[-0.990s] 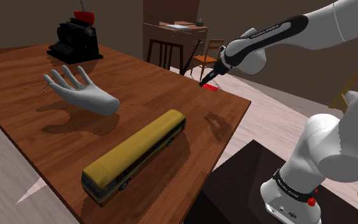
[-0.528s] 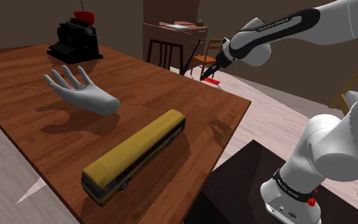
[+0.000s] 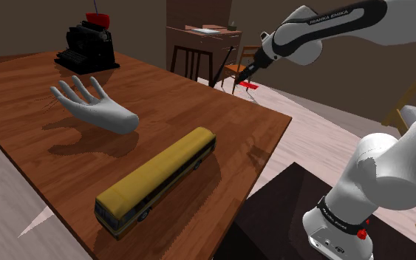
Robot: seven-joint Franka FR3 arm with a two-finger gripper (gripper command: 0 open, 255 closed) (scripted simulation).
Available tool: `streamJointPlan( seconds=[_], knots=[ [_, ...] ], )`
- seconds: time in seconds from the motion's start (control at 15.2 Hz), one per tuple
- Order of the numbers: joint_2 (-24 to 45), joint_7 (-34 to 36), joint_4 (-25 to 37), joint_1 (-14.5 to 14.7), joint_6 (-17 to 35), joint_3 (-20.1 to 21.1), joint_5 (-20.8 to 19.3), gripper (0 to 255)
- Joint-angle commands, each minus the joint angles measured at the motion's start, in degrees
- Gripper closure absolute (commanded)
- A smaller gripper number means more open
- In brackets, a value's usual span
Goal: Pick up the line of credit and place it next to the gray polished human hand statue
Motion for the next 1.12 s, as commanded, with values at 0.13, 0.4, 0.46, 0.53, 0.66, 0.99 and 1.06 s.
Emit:
streamJointPlan(
  seconds=[0.13, 0.4, 0.46, 0.53, 0.66, 0.99, 1.06],
  knots=[
    [-1.0, 1.5, 1.9, -0.7, -2.9, 0.9, -1.3, 255],
    [2.9, 6.9, 4.6, 0.8, -1.2, 4.7, -1.5, 255],
    [4.0, 8.3, 5.4, 1.2, -0.9, 5.6, -1.6, 255],
    [5.1, 9.6, 6.3, 1.5, -0.6, 6.5, -1.8, 255],
    [7.4, 12.4, 8.3, 2.2, -0.1, 8.2, -2.3, 255],
    [13.6, 19.5, 14.5, 3.9, 0.3, 11.9, -4.2, 255],
    [14.9, 21.0, 15.9, 4.2, 0.3, 12.6, -4.8, 255]
  ],
)
